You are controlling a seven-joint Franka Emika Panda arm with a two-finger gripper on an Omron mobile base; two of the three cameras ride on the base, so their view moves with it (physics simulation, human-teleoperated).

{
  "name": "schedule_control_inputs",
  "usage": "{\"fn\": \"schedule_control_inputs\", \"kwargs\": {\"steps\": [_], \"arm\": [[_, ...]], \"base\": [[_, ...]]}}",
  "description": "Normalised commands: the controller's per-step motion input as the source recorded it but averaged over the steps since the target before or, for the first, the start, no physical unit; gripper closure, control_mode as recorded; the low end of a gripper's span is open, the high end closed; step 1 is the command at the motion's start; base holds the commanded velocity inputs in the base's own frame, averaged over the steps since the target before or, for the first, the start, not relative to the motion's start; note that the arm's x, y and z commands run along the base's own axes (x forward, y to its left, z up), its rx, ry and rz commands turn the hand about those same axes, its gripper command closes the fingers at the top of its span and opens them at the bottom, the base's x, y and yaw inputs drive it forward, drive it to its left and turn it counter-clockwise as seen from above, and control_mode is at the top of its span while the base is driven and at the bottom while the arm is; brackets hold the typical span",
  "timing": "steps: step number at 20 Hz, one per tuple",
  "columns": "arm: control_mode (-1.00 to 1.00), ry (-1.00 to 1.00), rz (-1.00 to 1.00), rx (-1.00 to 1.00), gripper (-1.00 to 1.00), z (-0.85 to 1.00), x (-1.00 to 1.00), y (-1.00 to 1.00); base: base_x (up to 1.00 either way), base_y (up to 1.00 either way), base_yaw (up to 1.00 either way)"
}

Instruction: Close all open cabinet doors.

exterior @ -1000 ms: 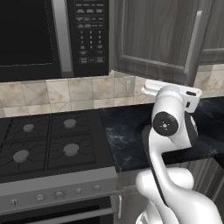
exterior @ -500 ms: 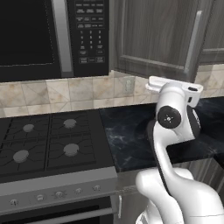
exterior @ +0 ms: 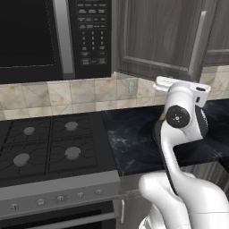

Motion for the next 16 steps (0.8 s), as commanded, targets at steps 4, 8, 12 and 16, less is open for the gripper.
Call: {"fn": "schedule_control_inputs", "kwargs": {"steps": [4,8,12,16], "arm": [[-1.00,0.00,0.00,0.00,-1.00,-0.03,0.17,-0.11],[-1.00,0.00,0.00,0.00,-1.00,-0.02,0.22,-0.13],[-1.00,0.00,0.00,0.00,-1.00,-0.06,0.26,-0.11],[-1.00,0.00,0.00,0.00,-1.00,-0.08,0.35,-0.05]], "base": [[0.00,0.00,0.00],[0.00,0.00,0.00],[0.00,0.00,0.00],[0.00,0.00,0.00]]}}
